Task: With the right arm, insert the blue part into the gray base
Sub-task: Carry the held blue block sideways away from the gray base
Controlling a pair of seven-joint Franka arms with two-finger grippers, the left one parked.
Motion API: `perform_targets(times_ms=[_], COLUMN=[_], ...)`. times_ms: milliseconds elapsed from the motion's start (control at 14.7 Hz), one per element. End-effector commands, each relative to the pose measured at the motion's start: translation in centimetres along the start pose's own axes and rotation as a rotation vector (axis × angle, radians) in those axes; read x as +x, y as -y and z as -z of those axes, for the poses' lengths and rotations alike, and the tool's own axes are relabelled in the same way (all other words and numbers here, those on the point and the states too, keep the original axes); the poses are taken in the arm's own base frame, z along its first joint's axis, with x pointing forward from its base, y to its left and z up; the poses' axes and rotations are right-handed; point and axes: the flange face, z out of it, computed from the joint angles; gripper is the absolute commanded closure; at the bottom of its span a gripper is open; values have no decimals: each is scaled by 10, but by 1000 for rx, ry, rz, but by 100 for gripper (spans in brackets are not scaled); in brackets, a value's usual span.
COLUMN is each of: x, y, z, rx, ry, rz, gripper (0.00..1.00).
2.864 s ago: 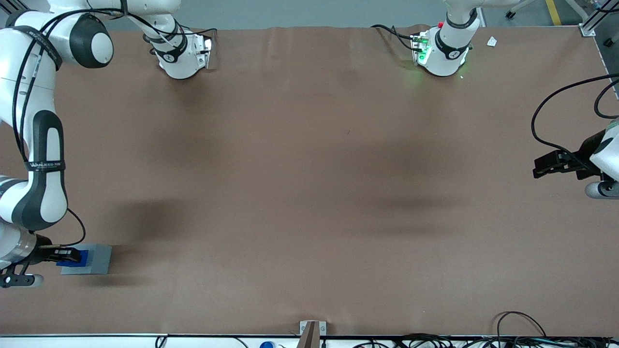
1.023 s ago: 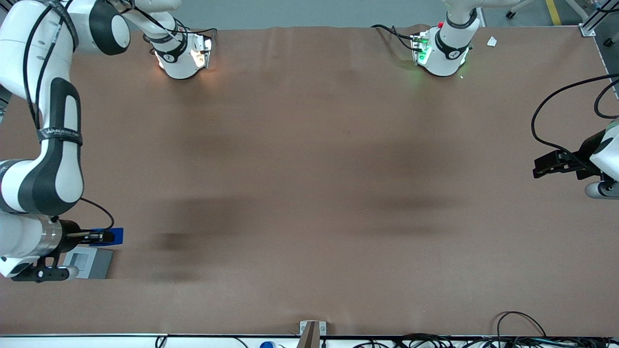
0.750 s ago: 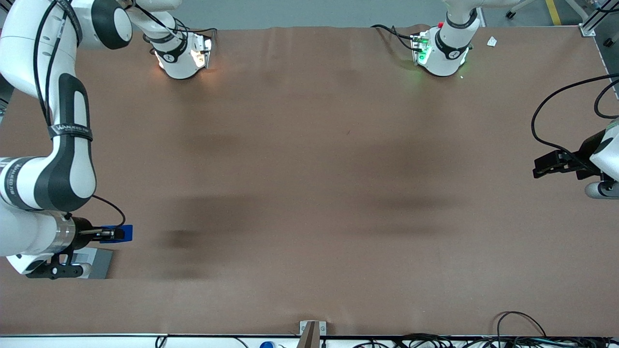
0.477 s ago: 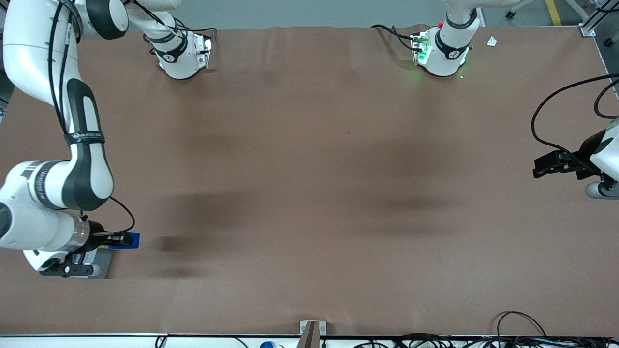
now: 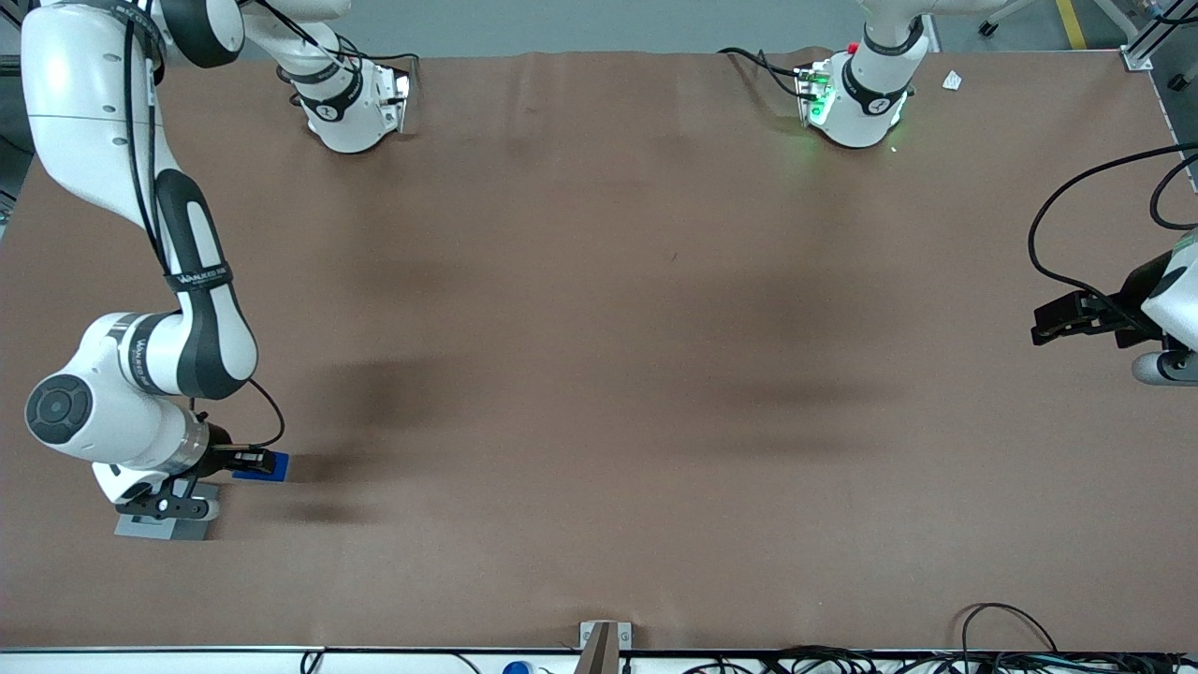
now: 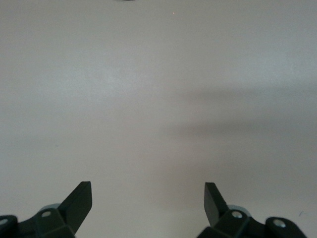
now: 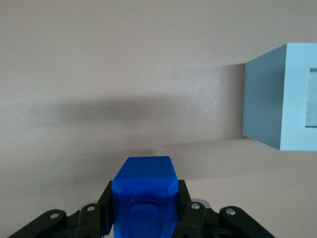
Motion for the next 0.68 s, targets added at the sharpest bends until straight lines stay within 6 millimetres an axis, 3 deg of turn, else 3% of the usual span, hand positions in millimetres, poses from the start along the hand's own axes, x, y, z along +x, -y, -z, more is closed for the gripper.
perform_targets(times_ms=[0,205,477,614], x=[-12,-7,-7,-9], y=[4,0,-3,4], z=[-1,-24,-27,-29], rx=[5,3,4,5], ry=[10,-26,-28,-26], rz=[-11,-25,-34,-51], gripper=[100,100,100,100])
